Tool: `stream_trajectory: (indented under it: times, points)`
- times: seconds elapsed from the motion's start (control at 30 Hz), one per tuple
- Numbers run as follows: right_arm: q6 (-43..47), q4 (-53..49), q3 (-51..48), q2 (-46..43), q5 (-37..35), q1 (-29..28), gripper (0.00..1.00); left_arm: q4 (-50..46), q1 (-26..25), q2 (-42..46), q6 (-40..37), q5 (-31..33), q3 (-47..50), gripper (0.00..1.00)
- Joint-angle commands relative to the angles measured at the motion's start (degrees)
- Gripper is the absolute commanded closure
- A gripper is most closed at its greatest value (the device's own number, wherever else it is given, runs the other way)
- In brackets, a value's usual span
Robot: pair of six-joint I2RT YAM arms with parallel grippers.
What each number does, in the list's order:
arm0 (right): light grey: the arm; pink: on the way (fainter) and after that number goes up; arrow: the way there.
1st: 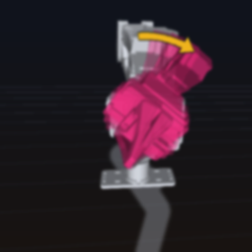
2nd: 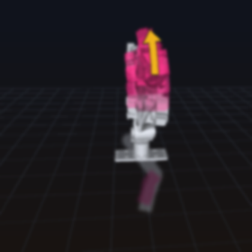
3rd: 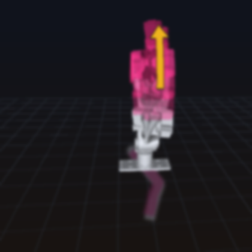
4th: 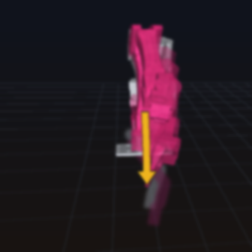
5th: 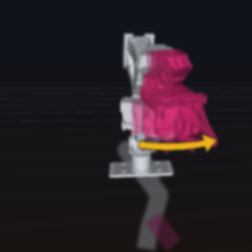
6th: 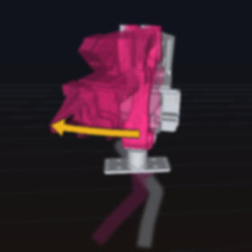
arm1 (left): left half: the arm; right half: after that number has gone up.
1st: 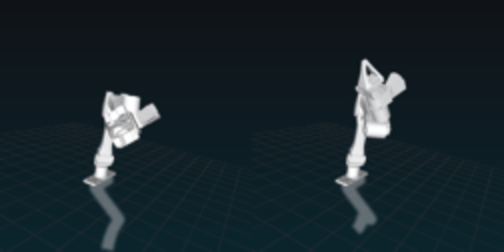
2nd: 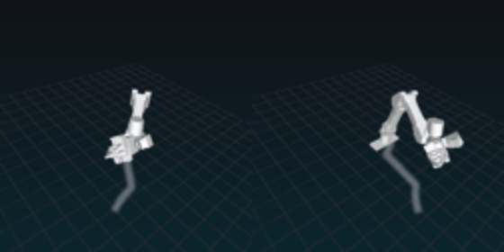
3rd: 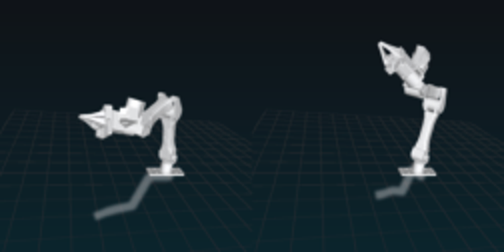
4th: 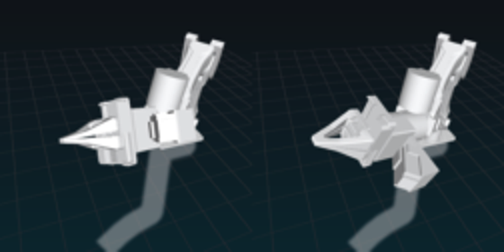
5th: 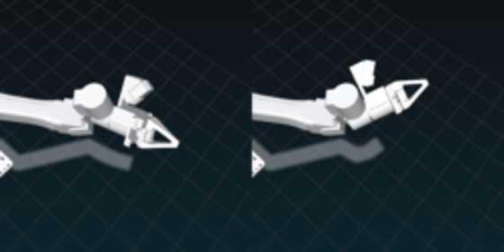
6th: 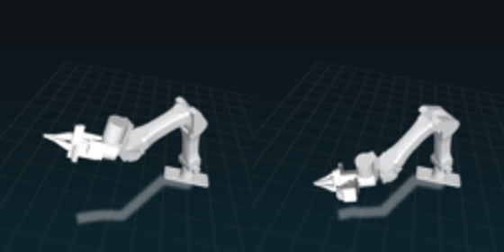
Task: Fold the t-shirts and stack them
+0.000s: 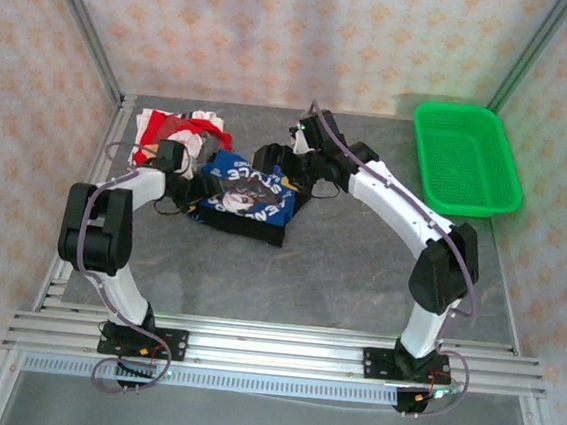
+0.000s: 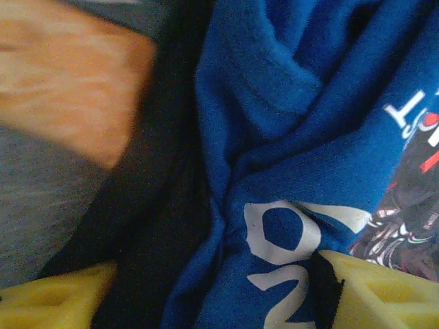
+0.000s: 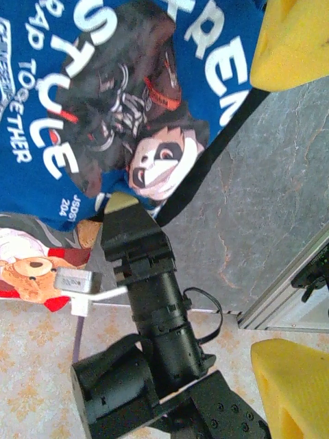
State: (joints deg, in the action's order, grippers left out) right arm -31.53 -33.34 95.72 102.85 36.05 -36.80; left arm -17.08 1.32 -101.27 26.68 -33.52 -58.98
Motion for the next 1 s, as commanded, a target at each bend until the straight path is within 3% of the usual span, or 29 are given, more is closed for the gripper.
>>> stream_trajectory:
  times: [0.0, 0.13, 0.37, 0.7, 0.97]
  points:
    - [-0.39, 1.15, -0.58, -3.26, 0.39, 0.23, 0.07, -3.62, -1.67, -2.43, -1.85, 3.44, -0.60, 0.40]
    - [-0.23, 1.48, -1.67, -4.62, 0.16, 0.23, 0.06, -5.28, -2.56, -3.30, -2.24, 4.56, -0.92, 0.74]
    - [-0.34, 1.89, -1.85, -5.07, 0.33, 0.19, 0.06, -10.74, -5.89, -4.93, -3.14, 7.32, -7.12, 1.00]
    - [0.32, 1.70, -3.88, -7.52, -0.43, 0.50, 0.06, -20.89, -6.70, -1.38, -7.52, 9.90, -19.69, 1.00]
    - [0.28, 1.97, -5.17, -8.27, -0.41, 0.74, 0.06, -17.85, -7.15, 0.37, -5.16, 7.41, -15.22, 1.00]
